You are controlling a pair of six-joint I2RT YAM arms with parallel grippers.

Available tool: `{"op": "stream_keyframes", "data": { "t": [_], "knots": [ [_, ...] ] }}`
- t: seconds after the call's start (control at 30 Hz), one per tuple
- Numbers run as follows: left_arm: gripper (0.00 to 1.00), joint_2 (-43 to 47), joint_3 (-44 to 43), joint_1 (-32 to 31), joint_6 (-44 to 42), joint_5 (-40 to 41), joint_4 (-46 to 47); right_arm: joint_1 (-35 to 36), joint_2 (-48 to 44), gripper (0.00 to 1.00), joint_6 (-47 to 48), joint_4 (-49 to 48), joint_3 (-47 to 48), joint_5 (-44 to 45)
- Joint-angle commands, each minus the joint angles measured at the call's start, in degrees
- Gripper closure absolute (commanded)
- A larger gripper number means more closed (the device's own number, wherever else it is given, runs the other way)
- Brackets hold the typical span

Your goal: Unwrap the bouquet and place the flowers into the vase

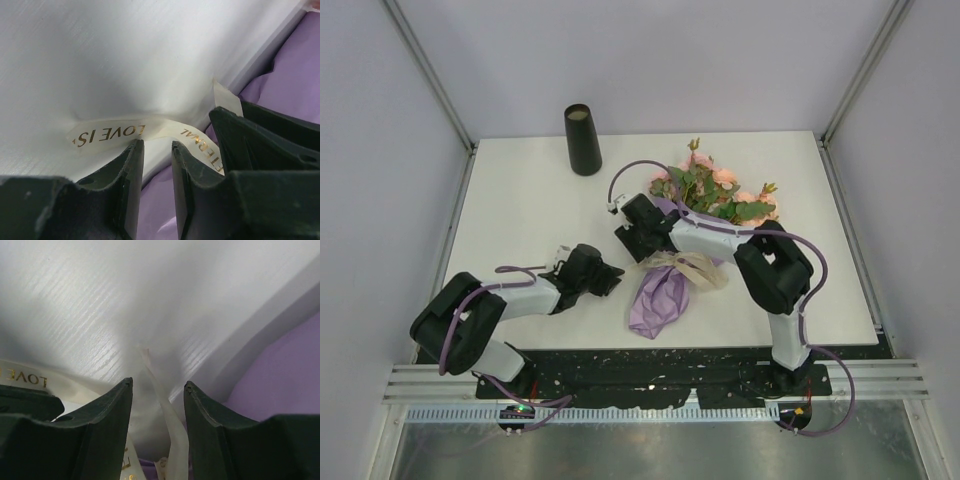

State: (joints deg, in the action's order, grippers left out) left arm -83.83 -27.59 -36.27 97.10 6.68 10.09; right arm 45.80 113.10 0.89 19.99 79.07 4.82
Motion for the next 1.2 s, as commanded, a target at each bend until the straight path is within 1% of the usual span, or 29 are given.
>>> {"op": "stream_keyframes", "data": {
  "t": [0.0, 0.07, 0.13, 0.2, 0.23, 0.27, 0.33, 0.6, 0.97, 1.17],
  "knots": [
    [0.67, 0.33, 2.19, -0.20, -1.12, 2.02, -5.25, 0.08, 2.65, 0.50, -0.09, -0.21, 3.11, 1.42],
    [0.67, 0.77, 2.28, -0.20, -1.12, 2.29, -5.25, 0.08, 3.44, 0.52, -0.53, -0.74, 3.20, 1.33],
    [0.67, 1.21, 2.28, -0.12, -1.12, 2.46, -5.69, 0.08, 3.53, 0.58, -0.80, -1.00, 3.20, 1.77],
    [0.67, 1.13, 2.28, -0.20, -1.12, 2.64, -5.69, 0.17, 2.92, 0.77, -0.80, -1.79, 3.11, 3.43],
    [0.67, 1.13, 2.37, -0.12, -1.12, 2.64, -5.69, 0.25, 1.96, 0.81, -0.71, -2.06, 2.94, 3.70],
    [0.67, 0.87, 2.54, -0.12, -1.04, 2.64, -5.69, 0.25, 1.43, 0.89, -0.80, -2.41, 3.02, 4.14],
    [0.67, 0.43, 2.63, -0.20, -0.86, 2.38, -5.69, 0.34, -1.20, 0.95, -0.80, -2.67, 3.46, 4.23],
    [0.69, -2.65, 2.11, -0.20, -1.39, 0.79, -4.90, 0.34, -14.29, 0.95, -4.75, -6.71, 4.08, 4.85],
    [0.70, -4.67, 2.54, -0.29, -2.27, -1.23, -3.67, 0.26, -24.76, 0.95, -9.41, -15.68, 0.74, 9.50],
    [0.70, -2.92, 3.60, -0.12, -2.53, -0.44, -4.02, 0.25, -29.85, 0.95, -9.67, -19.10, -0.31, 13.02]
  ]
}}
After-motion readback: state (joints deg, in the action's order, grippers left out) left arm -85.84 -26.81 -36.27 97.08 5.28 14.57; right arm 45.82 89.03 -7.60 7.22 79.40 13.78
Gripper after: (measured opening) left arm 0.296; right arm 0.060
